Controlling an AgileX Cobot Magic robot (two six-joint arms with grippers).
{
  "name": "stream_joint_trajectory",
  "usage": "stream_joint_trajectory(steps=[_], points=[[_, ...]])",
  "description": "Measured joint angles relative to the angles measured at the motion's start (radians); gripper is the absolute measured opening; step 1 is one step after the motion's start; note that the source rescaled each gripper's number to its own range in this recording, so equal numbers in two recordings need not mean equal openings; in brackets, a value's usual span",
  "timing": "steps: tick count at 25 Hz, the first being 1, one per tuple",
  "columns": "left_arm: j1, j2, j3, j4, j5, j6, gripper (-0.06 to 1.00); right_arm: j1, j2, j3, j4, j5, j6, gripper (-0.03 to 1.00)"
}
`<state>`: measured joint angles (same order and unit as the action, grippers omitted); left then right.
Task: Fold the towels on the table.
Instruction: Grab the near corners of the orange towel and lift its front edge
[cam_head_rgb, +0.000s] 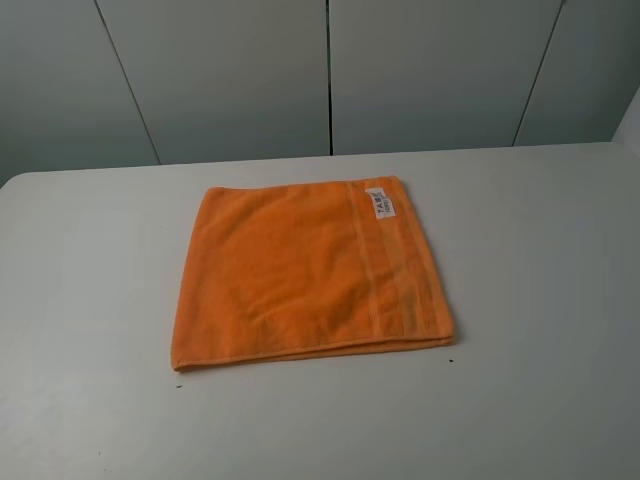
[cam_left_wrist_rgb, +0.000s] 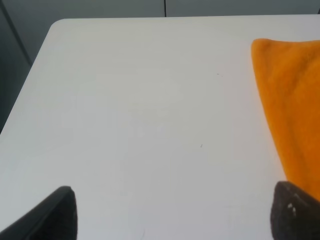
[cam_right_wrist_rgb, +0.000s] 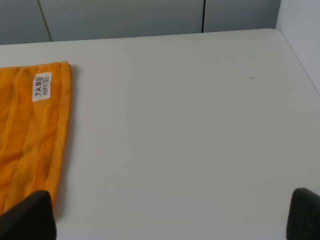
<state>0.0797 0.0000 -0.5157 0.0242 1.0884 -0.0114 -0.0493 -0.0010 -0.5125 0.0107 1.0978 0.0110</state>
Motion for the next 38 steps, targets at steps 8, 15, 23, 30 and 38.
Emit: stream_joint_trajectory(steps=[8,15,23,30,38], points=[[0.0,0.0,0.0,0.0,0.0,0.0,1.0,0.0,0.0,0.0,0.0,0.0,0.0,1.0],[0.0,0.0,0.0,0.0,0.0,0.0,1.0,0.0,0.0,0.0,0.0,0.0,0.0,1.0],[0.0,0.0,0.0,0.0,0.0,0.0,1.0,0.0,0.0,0.0,0.0,0.0,0.0,1.0],[0.0,0.0,0.0,0.0,0.0,0.0,1.0,0.0,0.0,0.0,0.0,0.0,0.0,1.0],[-0.002,0.0,0.0,0.0,0.0,-0.004,1.0,0.0,0.0,0.0,0.0,0.0,0.0,1.0]])
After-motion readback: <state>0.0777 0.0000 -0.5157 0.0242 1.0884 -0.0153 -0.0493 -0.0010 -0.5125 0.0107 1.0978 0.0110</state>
